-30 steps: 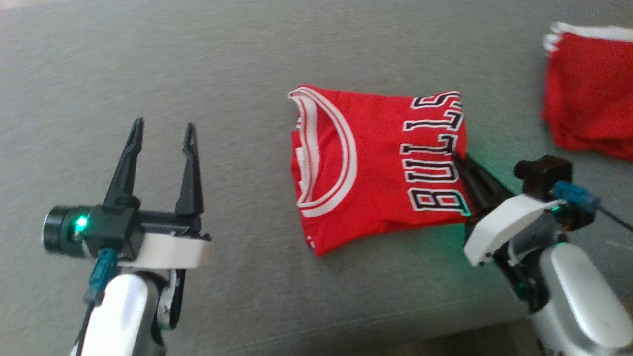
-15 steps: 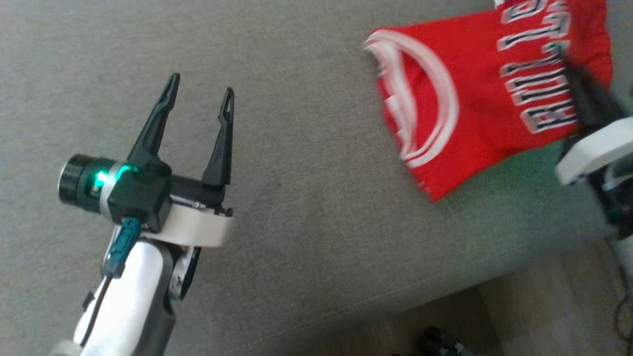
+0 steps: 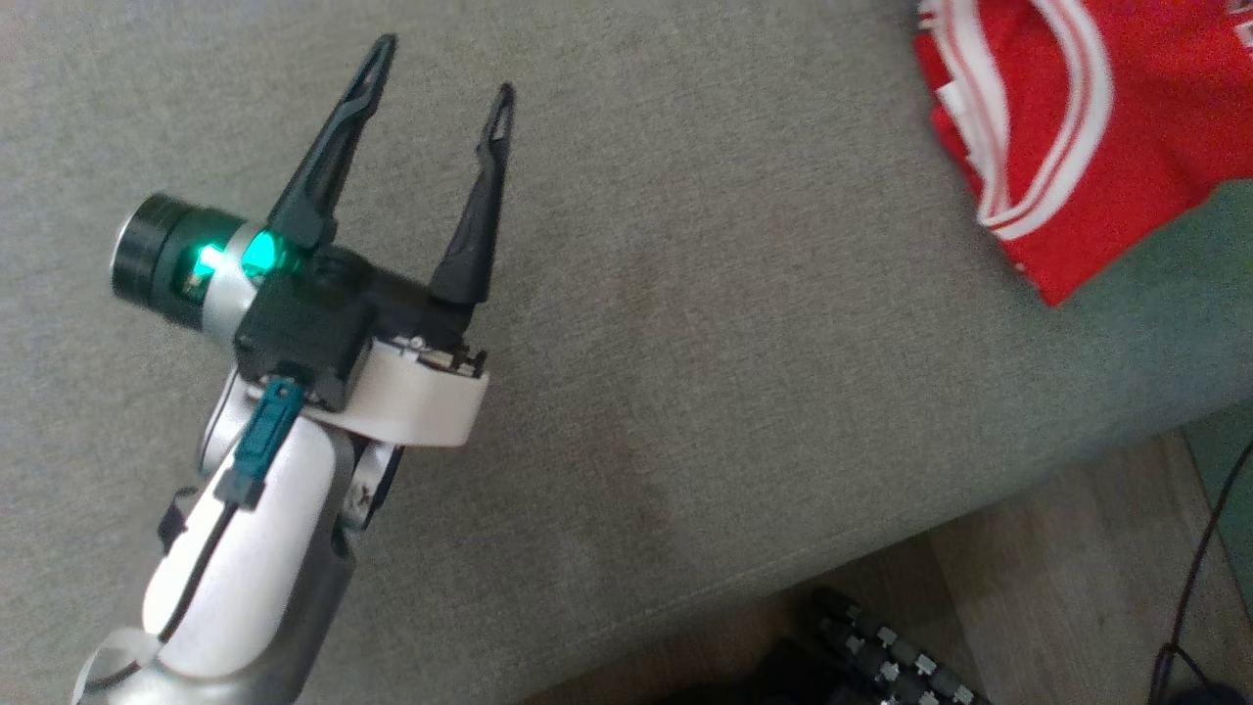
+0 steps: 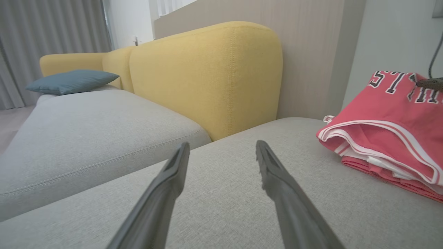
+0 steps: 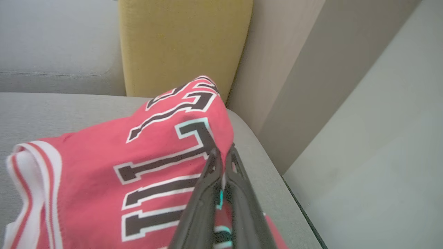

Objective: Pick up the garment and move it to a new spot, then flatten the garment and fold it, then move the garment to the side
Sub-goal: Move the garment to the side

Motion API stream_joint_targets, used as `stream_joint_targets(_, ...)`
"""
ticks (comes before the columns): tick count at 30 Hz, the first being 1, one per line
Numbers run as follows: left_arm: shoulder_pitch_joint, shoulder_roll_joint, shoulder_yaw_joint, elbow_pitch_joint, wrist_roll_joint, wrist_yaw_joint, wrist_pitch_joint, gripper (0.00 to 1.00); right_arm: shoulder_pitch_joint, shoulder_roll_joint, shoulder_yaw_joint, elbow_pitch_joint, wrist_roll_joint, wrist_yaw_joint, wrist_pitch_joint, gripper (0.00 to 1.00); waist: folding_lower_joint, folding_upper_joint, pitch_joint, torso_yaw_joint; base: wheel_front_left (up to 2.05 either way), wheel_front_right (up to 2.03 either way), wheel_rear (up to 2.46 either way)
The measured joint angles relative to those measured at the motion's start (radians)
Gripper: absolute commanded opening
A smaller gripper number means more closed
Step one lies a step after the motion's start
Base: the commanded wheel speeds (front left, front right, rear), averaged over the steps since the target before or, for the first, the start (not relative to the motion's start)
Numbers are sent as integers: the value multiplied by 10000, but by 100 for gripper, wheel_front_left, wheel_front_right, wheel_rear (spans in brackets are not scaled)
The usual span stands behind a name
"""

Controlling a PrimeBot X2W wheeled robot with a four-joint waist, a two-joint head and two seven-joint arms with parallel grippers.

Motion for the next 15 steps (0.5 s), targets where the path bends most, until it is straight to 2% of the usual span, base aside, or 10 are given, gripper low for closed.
stream_joint_targets(8, -681, -59, -226, 86, 148, -176, -23, 100, -208, 339, -1170, 951, -456, 0, 196, 0, 1, 0, 674, 227, 0, 0, 0)
stream_joint_targets(14, -763, -81, -380, 211, 161, -226, -117, 100, -541, 646, -1609, 1609, -625, 0, 82, 1, 1, 0, 864, 416, 0, 0, 0)
stream_joint_targets(15, -787, -82, -385, 238, 161, -253, -119, 100, -612, 700, -1691, 1733, -625, 0, 77, 19, 1, 0, 865, 436, 0, 0, 0)
